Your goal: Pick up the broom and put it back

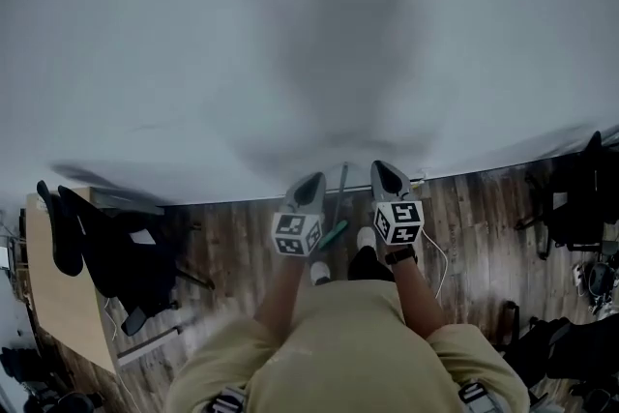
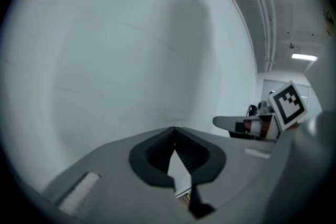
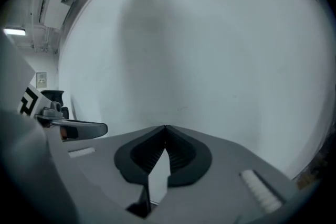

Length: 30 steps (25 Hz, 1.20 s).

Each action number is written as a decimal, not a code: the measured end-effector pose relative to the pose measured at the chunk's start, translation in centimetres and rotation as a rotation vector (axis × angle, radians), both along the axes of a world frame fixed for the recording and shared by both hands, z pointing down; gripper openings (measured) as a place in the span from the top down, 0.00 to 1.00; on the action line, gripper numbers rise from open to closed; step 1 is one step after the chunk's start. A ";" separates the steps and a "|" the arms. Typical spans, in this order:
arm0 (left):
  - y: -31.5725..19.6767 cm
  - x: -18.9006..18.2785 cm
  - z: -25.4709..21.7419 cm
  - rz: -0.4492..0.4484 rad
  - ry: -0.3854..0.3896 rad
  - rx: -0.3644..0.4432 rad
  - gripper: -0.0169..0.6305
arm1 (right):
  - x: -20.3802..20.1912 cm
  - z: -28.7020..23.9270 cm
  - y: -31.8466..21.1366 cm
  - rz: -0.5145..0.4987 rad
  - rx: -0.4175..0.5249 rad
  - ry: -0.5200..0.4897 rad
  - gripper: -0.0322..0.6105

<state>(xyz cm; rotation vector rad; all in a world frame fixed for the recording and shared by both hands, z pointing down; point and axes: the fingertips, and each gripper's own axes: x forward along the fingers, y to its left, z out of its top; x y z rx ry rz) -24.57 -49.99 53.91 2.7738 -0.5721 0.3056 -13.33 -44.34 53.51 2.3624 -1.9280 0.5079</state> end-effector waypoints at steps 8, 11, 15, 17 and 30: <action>-1.0 5.2 -11.8 -0.035 0.115 0.249 0.97 | 4.8 -10.0 1.2 0.044 0.180 0.128 0.94; -0.7 6.6 -13.8 -0.053 0.130 0.293 0.97 | 6.4 -12.3 1.1 0.031 0.243 0.132 0.94; -0.1 7.9 -14.6 -0.091 0.141 0.327 0.97 | 7.1 -12.6 0.4 -0.029 0.265 0.125 0.94; 0.1 8.3 -14.3 -0.120 0.130 0.330 0.97 | 7.1 -11.8 0.0 -0.061 0.255 0.105 0.94; 2.6 -1.5 -9.8 -0.273 0.036 0.215 0.97 | -1.5 -8.5 -0.7 -0.272 0.158 0.066 0.94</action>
